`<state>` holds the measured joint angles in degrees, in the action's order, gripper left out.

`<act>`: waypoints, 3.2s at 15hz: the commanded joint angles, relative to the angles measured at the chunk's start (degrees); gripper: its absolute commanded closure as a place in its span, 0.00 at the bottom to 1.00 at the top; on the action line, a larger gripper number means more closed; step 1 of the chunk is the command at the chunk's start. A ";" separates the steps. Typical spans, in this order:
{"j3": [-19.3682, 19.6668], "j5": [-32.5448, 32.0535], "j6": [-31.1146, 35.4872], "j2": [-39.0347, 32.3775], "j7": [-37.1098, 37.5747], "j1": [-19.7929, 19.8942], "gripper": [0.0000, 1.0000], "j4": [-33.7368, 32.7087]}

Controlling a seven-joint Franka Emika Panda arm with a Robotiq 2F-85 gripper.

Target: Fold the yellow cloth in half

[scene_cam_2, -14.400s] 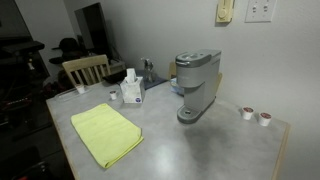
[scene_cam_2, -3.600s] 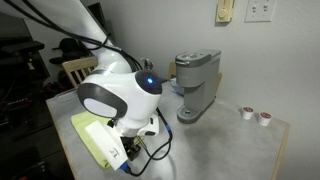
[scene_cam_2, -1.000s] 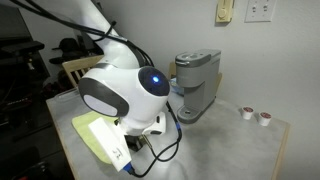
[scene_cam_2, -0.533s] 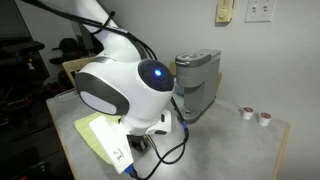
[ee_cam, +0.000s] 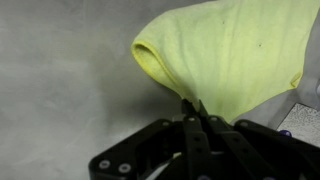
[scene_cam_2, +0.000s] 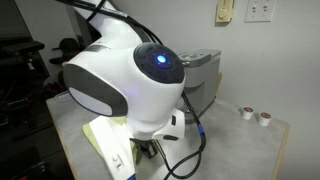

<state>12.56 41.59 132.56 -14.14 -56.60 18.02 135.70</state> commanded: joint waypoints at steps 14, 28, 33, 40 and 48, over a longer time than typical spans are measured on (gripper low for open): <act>2.76 -4.35 3.03 10.75 5.22 0.31 0.99 1.32; -4.87 5.30 -4.45 6.46 0.56 -6.18 0.99 0.10; -6.58 6.95 -9.77 3.14 -2.31 -7.00 0.99 -0.63; -7.93 6.33 -16.28 -5.37 -3.31 -6.81 0.99 -3.13; -8.77 7.85 -15.27 -8.03 -2.85 -5.97 0.99 -4.58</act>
<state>4.15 47.60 117.79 -22.16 -58.44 10.81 132.00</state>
